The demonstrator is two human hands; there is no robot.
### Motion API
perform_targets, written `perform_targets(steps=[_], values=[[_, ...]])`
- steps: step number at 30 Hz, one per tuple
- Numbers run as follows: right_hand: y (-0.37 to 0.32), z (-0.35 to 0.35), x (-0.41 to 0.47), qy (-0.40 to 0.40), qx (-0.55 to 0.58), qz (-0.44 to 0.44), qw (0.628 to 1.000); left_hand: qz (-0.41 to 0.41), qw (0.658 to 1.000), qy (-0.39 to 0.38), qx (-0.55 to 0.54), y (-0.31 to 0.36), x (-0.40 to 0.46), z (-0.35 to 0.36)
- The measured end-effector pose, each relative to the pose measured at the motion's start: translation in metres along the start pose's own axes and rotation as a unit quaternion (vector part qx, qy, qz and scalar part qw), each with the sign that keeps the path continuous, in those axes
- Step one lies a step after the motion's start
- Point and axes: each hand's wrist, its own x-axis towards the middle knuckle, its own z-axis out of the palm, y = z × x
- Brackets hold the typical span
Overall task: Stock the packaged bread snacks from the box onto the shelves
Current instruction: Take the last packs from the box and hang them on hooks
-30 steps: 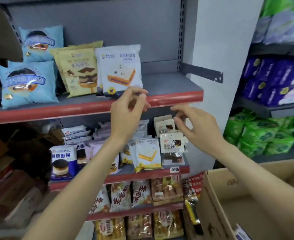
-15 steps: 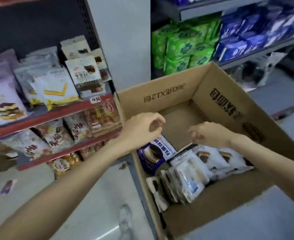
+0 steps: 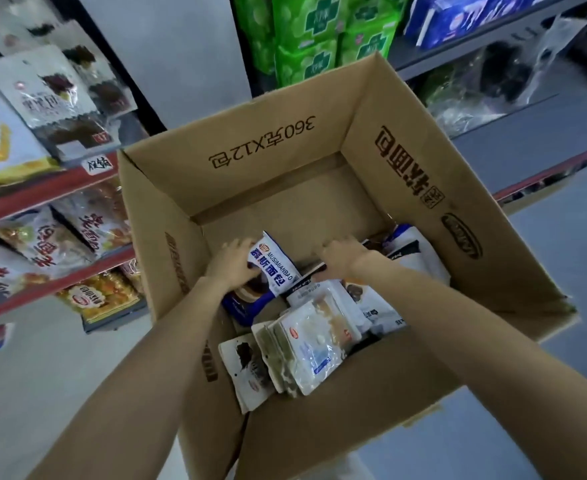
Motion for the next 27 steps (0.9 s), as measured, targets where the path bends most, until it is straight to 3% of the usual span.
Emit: perform_targets(steps=[8,11,16,19,22,25,27], values=[[-0.004,0.023,0.033,-0.052,-0.030,-0.008,0.998,-0.050,0.993,-0.106,-0.027,-0.016,0.027,0.030],[-0.007,0.026,0.038,-0.040,-0.076,-0.036,0.996,-0.056,0.995,-0.078,0.016,-0.015,0.035,0.033],[-0.003,0.028,0.033,-0.023,-0.048,-0.054,0.997,-0.062,0.996,-0.067,0.009,-0.016,0.041,0.039],[-0.007,0.023,0.020,0.005,-0.009,-0.148,0.989,-0.068,0.995,-0.060,-0.034,-0.014,0.041,0.042],[-0.021,0.014,0.004,-0.061,0.095,-0.258,0.960,-0.051,0.995,-0.062,-0.053,-0.014,0.042,0.042],[-0.039,0.009,-0.009,-0.162,0.176,-0.297,0.924,-0.020,0.998,-0.052,-0.036,-0.013,0.041,0.038],[-0.045,0.009,-0.013,-0.163,0.179,-0.308,0.920,-0.013,0.999,-0.039,-0.017,-0.011,0.041,0.035]])
